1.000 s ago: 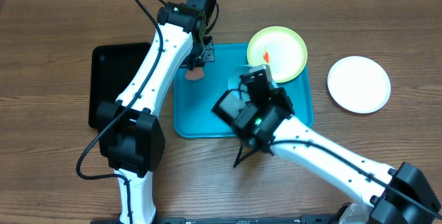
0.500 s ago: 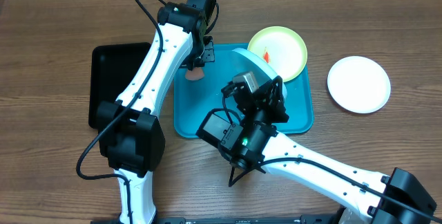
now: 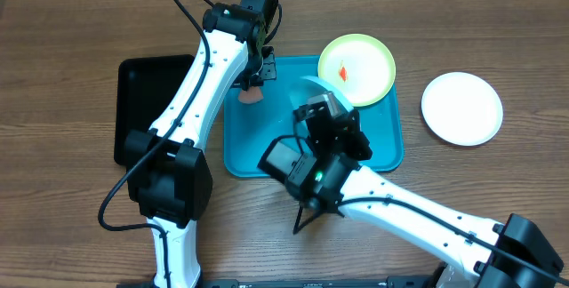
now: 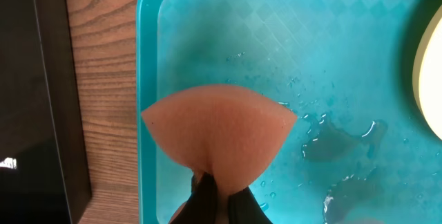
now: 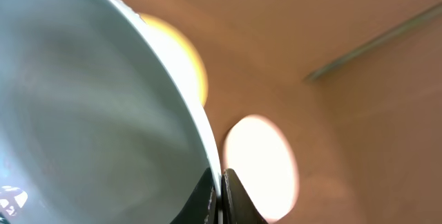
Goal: Clean dirty plates on tray and stack at the side
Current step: 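Lift light-blue plate by rim with right gripper off tray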
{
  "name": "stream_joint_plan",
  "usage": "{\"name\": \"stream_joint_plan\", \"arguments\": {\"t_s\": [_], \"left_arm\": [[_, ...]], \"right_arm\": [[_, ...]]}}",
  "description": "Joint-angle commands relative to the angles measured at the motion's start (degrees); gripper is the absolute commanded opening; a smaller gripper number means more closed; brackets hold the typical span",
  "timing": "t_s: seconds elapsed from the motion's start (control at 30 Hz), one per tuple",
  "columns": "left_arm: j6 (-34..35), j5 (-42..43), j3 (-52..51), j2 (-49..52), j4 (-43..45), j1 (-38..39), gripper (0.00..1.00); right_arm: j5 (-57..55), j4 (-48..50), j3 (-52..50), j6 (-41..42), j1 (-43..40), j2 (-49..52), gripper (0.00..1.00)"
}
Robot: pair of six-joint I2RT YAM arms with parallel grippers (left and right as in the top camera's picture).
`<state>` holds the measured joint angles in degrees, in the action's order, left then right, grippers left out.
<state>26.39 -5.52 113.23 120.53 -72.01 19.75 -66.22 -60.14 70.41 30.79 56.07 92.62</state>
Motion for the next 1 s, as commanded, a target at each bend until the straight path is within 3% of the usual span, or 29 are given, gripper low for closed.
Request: {"name": "stream_joint_plan", "arguments": {"t_s": [0.0,0.3,0.53,0.97], "left_arm": [[-0.63,0.68,-0.26,0.11,0.22,-0.24,0.04],[-0.63,0.68,-0.26,0.11,-0.17,-0.24,0.04],[-0.63,0.68,-0.26,0.11,-0.17,-0.22,0.04],[-0.66,0.68,-0.26,0.11,-0.17,-0.24,0.04]], "right_arm": [[20.50,1.20,1.84,3.80,-4.52,-2.21,0.04],[49.13,5.25,1.84,-1.75,-24.13,-6.88,0.04],[68.54,6.25,1.84,-5.55,-45.31,-8.39,0.04],[72.54,8.37,1.81,-5.97,-78.99,-5.42,0.04]]}}
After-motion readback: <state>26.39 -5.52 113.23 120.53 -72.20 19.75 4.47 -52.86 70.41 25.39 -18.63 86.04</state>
